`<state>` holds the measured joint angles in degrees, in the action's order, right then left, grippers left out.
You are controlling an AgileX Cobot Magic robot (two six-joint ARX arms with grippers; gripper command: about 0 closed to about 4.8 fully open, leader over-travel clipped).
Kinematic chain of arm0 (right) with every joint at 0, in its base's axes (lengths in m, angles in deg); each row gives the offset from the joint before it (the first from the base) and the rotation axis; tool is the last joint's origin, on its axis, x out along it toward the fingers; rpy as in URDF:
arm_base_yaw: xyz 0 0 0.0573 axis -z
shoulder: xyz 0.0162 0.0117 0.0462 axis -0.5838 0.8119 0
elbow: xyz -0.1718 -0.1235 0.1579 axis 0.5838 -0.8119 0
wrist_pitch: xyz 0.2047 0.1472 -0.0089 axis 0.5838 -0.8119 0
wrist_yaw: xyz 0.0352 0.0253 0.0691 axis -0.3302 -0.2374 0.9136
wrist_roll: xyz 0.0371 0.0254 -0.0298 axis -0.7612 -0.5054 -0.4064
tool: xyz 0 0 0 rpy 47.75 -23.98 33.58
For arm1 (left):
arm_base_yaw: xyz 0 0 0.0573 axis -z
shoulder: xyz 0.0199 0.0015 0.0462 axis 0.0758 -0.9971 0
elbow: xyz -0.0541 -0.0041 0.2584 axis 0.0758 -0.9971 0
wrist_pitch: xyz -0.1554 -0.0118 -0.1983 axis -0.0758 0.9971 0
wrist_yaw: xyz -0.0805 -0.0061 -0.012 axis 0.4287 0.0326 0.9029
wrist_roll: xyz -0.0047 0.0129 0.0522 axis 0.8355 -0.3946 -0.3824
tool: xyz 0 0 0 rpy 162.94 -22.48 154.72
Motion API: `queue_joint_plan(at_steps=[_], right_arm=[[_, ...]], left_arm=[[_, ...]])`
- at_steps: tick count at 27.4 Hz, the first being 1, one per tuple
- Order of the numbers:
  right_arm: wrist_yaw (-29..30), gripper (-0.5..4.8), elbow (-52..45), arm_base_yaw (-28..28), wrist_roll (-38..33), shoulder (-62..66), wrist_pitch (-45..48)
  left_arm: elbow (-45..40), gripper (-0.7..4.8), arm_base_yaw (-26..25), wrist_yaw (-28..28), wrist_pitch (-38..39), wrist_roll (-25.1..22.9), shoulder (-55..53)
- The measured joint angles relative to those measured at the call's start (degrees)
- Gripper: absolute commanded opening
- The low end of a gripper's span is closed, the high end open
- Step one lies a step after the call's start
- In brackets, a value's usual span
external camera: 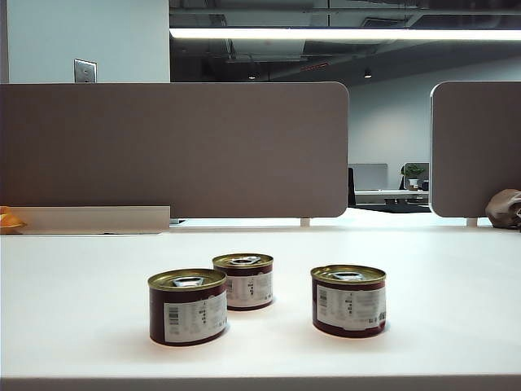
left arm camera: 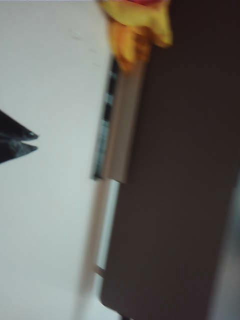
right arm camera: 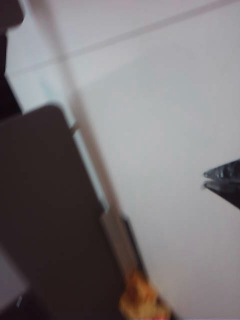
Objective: Pick up the cans one by one and stack them together.
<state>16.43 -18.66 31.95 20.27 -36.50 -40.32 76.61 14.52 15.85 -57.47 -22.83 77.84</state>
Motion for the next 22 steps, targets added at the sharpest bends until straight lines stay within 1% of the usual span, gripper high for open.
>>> queue_joint_plan(at_steps=[2,3,4,8,11,12,14,16,18,20,22], right_arm=[[4.7,0.05,3.2,0.0,-2.1,-0.1,3.7],[5.9,0.23,3.9,-0.1,-2.7,-0.1,5.4],[8.3,0.23,4.4,-0.2,-4.3,-0.1,8.3],[14.0,0.22,4.4,-0.2,-13.7,-0.1,14.1],[18.3,0.08,4.9,-0.2,-17.7,-0.1,15.7],[19.4,-0.07,5.4,-0.2,-17.9,-0.1,15.7],[21.8,-0.06,6.8,-0.2,-18.0,-0.1,15.7],[23.4,-0.06,8.9,-0.2,-16.5,-0.1,15.5],[24.0,-0.06,11.4,-0.2,-12.8,-0.1,13.4],[24.0,-0.06,14.9,-0.2,-6.9,-0.1,8.7],[22.4,-0.06,18.8,-0.2,1.6,0.0,0.0]], left_arm=[[4.9,-0.04,0.0,3.1,-1.0,0.0,0.1],[6.0,-0.04,0.0,4.0,-0.9,0.0,0.1],[8.6,-0.04,0.0,6.7,-0.4,0.0,0.1],[13.7,-0.04,0.0,14.6,0.9,-0.5,0.1],[17.6,-0.05,0.0,19.6,5.2,-2.7,0.1],[18.8,-0.05,0.0,20.1,6.9,-3.3,0.1],[21.1,-0.05,0.0,20.3,11.1,-4.3,0.1],[24.3,-0.05,0.0,20.3,18.1,-5.9,0.0],[26.9,-0.05,0.0,20.1,23.7,-7.5,-0.2],[28.7,-0.05,0.0,19.8,27.7,-8.9,-0.5],[30.0,-0.05,0.0,18.9,31.6,-9.9,-1.7]])
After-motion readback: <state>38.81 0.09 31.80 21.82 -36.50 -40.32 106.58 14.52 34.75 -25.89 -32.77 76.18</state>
